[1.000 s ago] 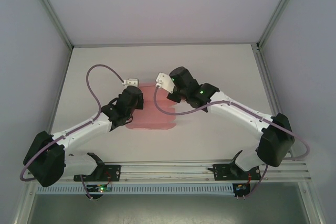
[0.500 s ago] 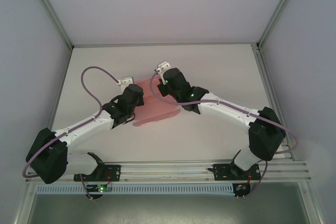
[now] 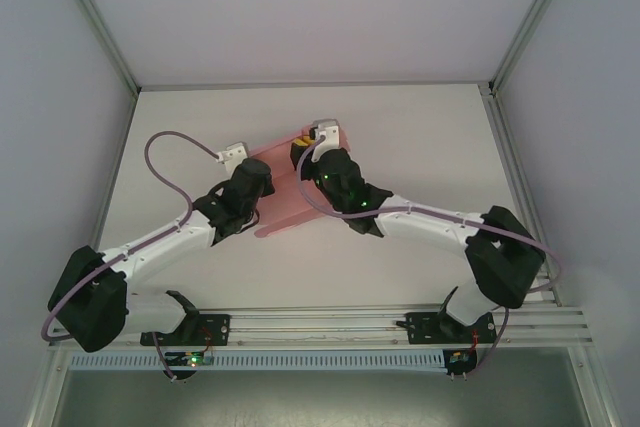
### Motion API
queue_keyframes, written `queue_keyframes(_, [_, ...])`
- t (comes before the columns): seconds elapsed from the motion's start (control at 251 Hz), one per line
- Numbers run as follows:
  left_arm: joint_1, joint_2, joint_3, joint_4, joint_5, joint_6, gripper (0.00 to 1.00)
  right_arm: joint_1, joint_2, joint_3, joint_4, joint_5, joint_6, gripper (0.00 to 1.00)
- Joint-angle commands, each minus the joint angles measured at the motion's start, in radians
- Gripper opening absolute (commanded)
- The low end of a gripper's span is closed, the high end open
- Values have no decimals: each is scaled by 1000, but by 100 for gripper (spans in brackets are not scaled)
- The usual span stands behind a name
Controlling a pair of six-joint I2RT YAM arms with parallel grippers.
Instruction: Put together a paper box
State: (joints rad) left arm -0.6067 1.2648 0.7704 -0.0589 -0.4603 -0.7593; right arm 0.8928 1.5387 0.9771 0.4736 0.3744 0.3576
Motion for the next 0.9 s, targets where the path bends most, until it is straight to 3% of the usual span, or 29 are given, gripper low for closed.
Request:
queue_keyframes(0.0, [-11,-57,-1,68,-22,52,0,27,-142,-38,-169,-5,-121,33])
queue_keyframes(0.036, [-10,-69,-16,80,-21,65,3,27,-194,-60,-224,25,-147,42])
queue_keyframes(0.064, [-10,-77,-31,93,-24,67,5,25,-243,-79,-276,61,-160,55])
queue_keyframes(0.112, [-3,-95,-57,118,-11,84,5,13,-312,-106,-358,93,-163,64])
queue_keyframes(0.18, [1,-124,-86,133,-7,97,4,-22,-407,-160,-456,49,-170,98])
queue_keyframes(0.279, [3,-178,-123,159,21,137,3,-106,-547,-248,-540,-17,-118,98])
queue_keyframes(0.451, [5,-226,-137,154,70,169,2,-313,-661,-334,-557,-407,-91,98])
queue_keyframes(0.894, [5,-199,-143,185,134,201,1,-318,-515,-244,-553,-420,-164,98])
